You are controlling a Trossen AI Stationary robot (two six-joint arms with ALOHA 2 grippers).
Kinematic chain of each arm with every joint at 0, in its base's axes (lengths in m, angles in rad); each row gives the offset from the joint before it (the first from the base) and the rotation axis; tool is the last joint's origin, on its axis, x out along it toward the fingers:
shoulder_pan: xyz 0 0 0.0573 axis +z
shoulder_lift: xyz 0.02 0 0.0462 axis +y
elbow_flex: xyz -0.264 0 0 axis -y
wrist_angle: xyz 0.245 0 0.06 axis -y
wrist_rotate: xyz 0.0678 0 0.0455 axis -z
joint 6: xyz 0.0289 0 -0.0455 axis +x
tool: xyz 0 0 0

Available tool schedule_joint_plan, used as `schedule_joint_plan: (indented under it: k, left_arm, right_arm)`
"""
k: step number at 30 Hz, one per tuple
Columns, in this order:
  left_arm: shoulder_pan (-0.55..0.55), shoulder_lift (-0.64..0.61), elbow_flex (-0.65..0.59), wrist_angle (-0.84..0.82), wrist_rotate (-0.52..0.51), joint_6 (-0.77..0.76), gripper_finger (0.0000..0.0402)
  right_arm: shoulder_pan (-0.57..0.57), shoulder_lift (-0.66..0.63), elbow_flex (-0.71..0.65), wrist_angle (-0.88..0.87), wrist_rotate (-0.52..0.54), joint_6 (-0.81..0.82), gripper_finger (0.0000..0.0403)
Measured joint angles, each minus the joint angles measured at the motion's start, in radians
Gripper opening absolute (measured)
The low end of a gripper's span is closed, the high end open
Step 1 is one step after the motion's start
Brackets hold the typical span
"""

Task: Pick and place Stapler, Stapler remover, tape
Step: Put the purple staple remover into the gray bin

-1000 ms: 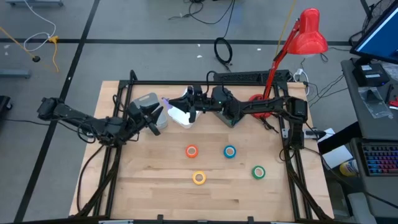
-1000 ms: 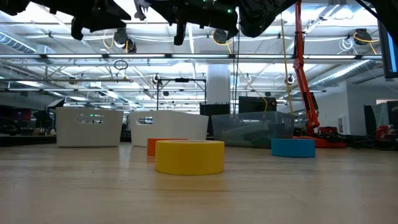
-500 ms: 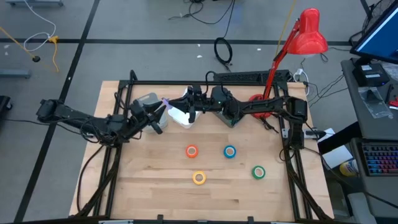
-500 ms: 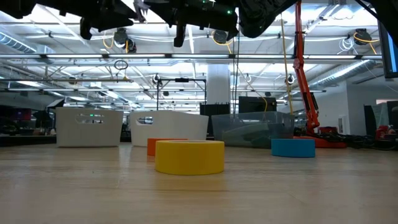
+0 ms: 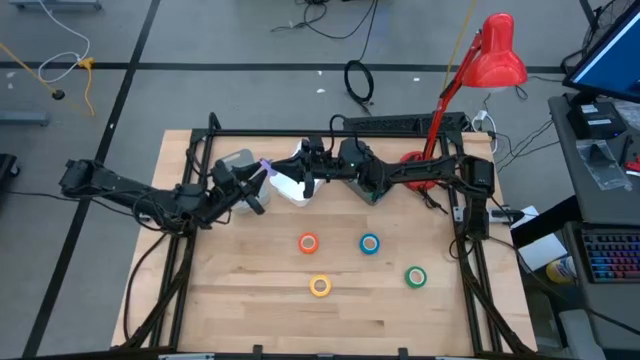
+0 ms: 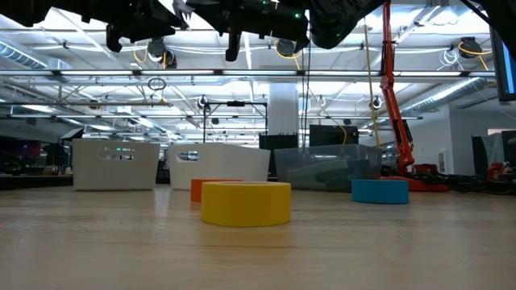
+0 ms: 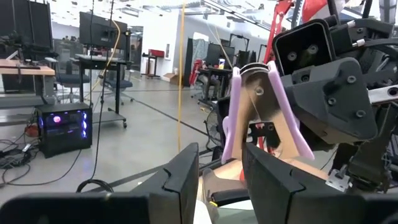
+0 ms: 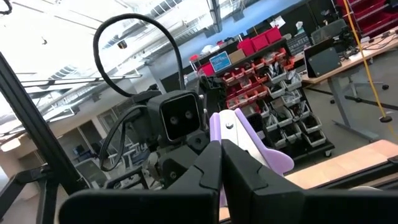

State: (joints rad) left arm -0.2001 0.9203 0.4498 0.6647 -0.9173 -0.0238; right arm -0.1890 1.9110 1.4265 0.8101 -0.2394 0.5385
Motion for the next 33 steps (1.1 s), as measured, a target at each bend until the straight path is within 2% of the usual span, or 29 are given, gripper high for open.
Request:
schedule_joint_plan:
  k: [8,17,33]
  left_arm:
    - [0.008,0.0,0.0,0.0,0.0,-0.013,0.0115]
    - [0.011,0.0,0.0,0.016,0.029,-0.002,0.0009]
    - [0.011,0.0,0.0,0.043,0.048,-0.011,0.0002]
  right_arm:
    - [0.0,0.0,0.0,0.001,0.0,0.01,0.0]
    - [0.0,0.0,0.0,0.004,-0.001,0.011,0.0]
    - [0.0,-0.002,0.0,0.004,-0.026,0.026,0.0005]
